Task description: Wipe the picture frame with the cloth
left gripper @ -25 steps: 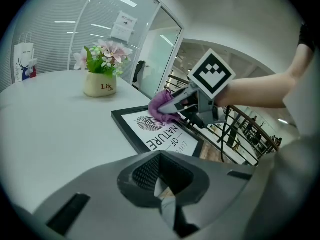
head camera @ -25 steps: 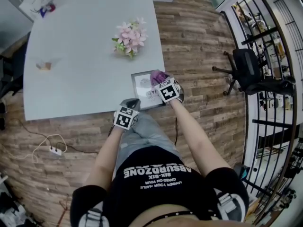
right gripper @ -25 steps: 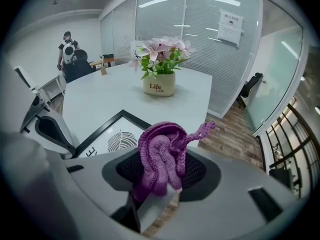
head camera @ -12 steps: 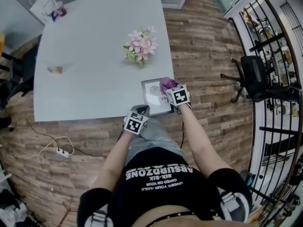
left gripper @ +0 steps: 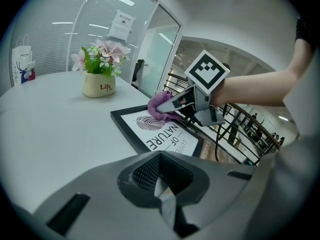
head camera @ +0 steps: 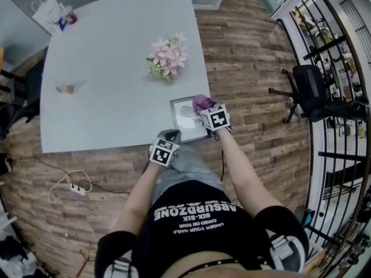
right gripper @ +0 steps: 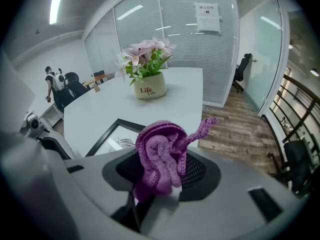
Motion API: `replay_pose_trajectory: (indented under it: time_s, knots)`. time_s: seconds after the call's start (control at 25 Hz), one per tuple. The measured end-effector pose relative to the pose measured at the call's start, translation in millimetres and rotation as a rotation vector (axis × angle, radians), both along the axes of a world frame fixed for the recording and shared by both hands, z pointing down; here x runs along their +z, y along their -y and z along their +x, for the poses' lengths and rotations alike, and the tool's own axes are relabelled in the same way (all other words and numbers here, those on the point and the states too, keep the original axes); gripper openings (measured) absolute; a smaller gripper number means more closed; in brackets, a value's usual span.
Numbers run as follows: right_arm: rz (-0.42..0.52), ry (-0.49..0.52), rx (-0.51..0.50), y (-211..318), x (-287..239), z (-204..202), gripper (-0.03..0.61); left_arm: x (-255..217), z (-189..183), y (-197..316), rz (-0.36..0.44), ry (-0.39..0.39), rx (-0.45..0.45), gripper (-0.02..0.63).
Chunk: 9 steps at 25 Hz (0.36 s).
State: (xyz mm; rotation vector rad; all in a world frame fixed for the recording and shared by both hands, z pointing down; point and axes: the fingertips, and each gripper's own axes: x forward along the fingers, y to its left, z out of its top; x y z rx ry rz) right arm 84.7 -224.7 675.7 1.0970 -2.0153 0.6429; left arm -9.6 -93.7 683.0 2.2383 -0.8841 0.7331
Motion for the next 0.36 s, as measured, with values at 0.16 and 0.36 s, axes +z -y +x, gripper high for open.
replay_pose_trajectory:
  time_s: [0.16, 0.36]
  knots:
    - [-0.012, 0.030, 0.006, -2.5, 3.6, -0.8, 0.198, -0.8, -0.2, -1.0, 0.028, 0.028, 0.008, 0.014]
    - [-0.014, 0.049, -0.003, 1.0, 2.5, 5.6, 0.198, -1.1, 6.5, 5.0, -0.018, 0.038, 0.029, 0.014]
